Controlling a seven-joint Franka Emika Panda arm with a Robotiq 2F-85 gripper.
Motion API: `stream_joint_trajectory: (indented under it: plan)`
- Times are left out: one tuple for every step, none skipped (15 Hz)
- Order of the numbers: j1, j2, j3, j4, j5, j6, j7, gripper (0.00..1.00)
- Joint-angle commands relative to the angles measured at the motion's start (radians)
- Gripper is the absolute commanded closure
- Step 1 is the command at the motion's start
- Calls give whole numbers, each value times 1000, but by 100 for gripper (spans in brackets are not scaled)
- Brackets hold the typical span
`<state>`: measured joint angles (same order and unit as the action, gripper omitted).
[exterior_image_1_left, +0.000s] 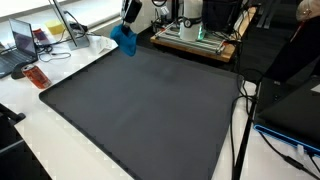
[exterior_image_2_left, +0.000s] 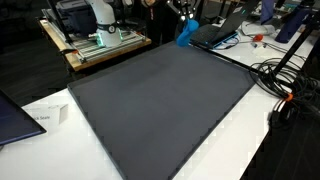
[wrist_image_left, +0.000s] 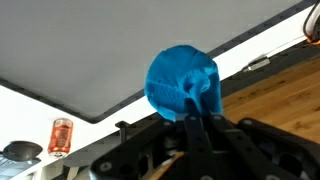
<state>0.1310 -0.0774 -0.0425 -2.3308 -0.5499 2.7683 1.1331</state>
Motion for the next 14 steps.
stream_joint_trajectory:
  plan:
    - [-9, -138, 22, -82, -139, -17, 98, 99]
    - [-10, -164, 29, -92, -169, -25, 114, 99]
    - [-10, -191, 37, -102, -192, -32, 125, 99]
    - [-12, -214, 47, -109, -215, -37, 141, 99]
    - [-11, -233, 55, -115, -229, -45, 146, 99]
    - [-12, -250, 62, -118, -239, -55, 149, 99]
    - [-13, -261, 66, -120, -243, -63, 149, 99]
    - [-21, -270, 71, -116, -253, -72, 163, 99]
    - [-19, -278, 69, -118, -248, -74, 157, 99]
    - [-24, -283, 69, -117, -255, -77, 165, 99]
    - [-24, -287, 64, -118, -252, -71, 160, 99]
    - [-38, -291, 71, -114, -274, -67, 179, 99]
    - [-47, -293, 73, -112, -289, -58, 188, 99]
    - [-55, -294, 76, -109, -304, -56, 199, 99]
